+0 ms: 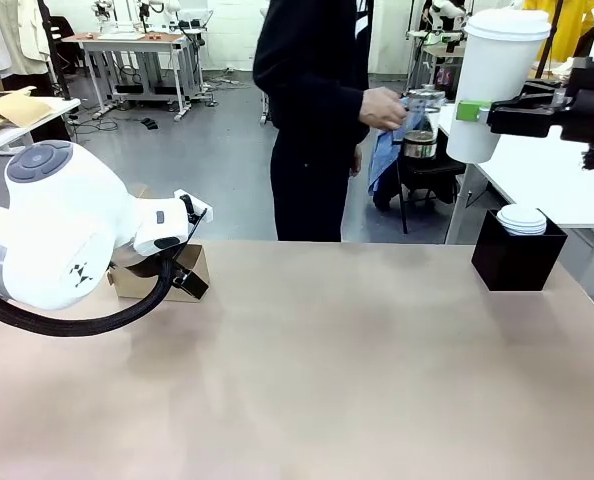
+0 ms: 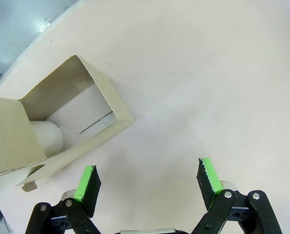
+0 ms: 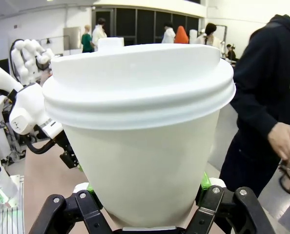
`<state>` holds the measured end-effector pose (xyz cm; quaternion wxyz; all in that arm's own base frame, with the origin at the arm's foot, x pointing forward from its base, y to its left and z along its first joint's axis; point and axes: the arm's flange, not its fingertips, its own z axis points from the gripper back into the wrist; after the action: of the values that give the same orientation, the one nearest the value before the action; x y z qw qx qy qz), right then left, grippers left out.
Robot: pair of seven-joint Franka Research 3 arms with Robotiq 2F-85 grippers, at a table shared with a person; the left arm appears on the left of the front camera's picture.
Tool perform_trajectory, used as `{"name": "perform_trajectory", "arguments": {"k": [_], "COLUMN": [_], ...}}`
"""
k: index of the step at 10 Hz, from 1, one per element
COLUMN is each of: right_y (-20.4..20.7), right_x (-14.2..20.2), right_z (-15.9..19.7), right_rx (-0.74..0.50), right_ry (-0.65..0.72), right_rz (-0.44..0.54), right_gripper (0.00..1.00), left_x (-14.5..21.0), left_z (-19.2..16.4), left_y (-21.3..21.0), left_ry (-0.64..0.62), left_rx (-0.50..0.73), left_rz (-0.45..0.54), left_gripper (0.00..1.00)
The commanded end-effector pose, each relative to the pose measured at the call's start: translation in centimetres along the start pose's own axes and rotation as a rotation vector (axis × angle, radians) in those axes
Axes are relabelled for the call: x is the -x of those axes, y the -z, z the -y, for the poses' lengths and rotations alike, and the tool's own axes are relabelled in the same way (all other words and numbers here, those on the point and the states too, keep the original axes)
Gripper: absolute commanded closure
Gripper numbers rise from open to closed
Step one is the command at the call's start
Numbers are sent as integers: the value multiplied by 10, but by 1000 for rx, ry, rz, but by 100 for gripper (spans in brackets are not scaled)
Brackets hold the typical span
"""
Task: Pour a drink into a cup and package it in a carrier.
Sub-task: Position the Cup Carrier in the center of the table.
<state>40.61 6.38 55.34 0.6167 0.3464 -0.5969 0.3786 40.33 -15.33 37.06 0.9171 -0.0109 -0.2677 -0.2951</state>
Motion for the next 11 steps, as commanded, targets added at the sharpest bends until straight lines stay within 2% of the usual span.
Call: {"name": "perform_trajectory", "arguments": {"k": [1,5,8,9,11], "right_y": [1,1,1,1,1], "right_x": [-1,-1,-1,-1,-1], "right_z": [0,0,0,0,0], "right_rx": [-4,-4,-4,-4,-4], "right_ry": [-2,-2,-2,-2,-2], "right_rz": [11,11,11,11,11], "right_gripper": [20,20,20,20,20], "left_x": [1,0,-19,-30,-50], "left_z": [-1,0,-28,-33,-61], "left_y": [0,0,-70,-94,-143], "left_ry": [-2,0,-86,-106,-221], "left_rx": [1,0,32,38,11], "left_rz": [0,0,-13,-35,-115], "left_gripper": [0,0,0,0,0]}}
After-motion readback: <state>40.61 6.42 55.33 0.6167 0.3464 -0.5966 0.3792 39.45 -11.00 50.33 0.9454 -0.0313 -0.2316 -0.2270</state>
